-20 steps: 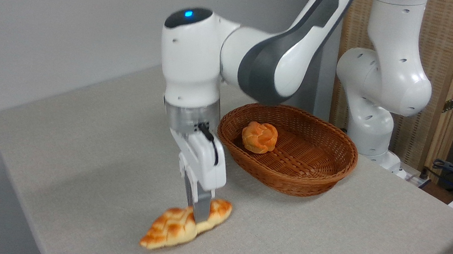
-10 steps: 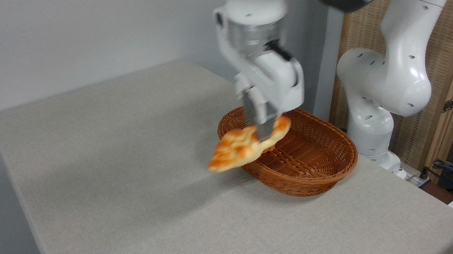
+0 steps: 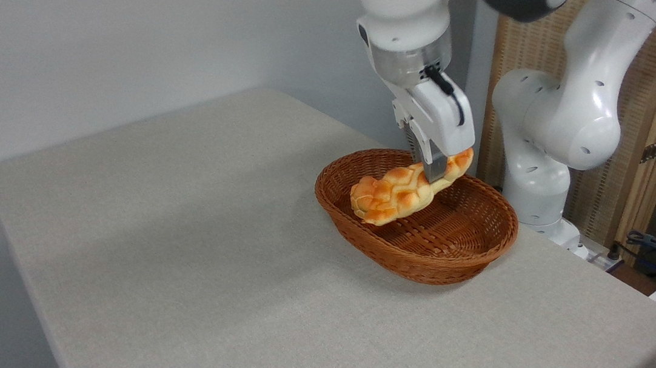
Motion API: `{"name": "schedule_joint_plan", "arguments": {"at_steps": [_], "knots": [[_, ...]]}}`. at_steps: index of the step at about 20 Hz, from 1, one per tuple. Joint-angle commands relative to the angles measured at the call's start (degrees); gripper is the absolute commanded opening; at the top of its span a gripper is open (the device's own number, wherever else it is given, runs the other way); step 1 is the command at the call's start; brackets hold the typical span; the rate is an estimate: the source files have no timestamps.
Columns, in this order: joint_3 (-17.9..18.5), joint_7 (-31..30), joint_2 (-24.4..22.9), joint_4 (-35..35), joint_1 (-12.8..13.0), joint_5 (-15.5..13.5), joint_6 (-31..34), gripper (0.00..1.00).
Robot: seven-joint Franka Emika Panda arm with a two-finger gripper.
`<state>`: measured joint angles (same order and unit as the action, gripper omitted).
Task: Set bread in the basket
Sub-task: 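Lift the braided roll and carry it over the wicker basket, then lower the roll into the basket beside the bun and open the gripper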
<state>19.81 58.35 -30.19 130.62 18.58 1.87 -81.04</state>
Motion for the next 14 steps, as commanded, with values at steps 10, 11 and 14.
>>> {"name": "schedule_joint_plan", "arguments": {"at_steps": [10, 11, 14], "knots": [[3.39, -0.43, -0.66, 5.96, 6.91, 3.58, -1.13, 1.0], [3.83, -0.43, -0.66, 5.96, 6.91, 3.58, -1.05, 1.0], [5.84, -1.21, -0.66, 5.88, 6.91, 2.97, -1.05, 1.0]]}}
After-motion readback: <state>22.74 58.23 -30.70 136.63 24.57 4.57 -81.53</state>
